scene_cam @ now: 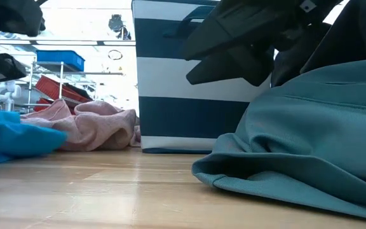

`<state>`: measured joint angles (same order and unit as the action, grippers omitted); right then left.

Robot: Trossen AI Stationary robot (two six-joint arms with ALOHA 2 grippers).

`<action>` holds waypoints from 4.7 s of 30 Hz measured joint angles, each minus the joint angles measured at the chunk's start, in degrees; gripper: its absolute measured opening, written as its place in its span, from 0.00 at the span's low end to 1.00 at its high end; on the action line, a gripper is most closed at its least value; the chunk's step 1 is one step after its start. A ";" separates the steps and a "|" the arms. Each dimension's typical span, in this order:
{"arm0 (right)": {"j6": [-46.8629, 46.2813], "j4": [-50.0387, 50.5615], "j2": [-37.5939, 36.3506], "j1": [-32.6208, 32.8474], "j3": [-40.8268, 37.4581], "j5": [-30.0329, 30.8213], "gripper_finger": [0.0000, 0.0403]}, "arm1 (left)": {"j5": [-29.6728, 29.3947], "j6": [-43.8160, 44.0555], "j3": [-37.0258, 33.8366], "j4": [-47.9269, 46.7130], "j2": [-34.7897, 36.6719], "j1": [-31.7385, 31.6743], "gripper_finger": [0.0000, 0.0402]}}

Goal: Sort clothes
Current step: Put the blue short pants into the blue laundry organizer, then put the pink polo shirt into the blue laundry organizer

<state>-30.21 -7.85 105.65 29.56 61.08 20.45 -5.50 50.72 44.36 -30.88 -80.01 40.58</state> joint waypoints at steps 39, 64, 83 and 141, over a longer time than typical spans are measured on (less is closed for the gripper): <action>-0.67 0.98 -0.09 1.73 0.00 0.17 0.49 | -13.45 -44.50 21.03 25.91 11.70 0.96 0.01; 0.11 1.20 -0.09 1.64 0.00 0.61 0.49 | -9.04 -56.91 41.72 28.87 11.57 -34.36 0.01; 5.22 3.02 -3.61 3.67 0.02 0.37 0.49 | 6.97 -51.13 41.62 23.87 -1.71 -55.61 0.01; 12.41 49.55 -44.59 0.83 0.02 45.40 0.49 | 0.24 -64.23 29.41 9.57 -3.94 -59.31 0.54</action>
<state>-17.80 41.69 61.06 30.39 61.10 65.84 -5.26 -13.51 73.77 -21.31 -83.95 -18.73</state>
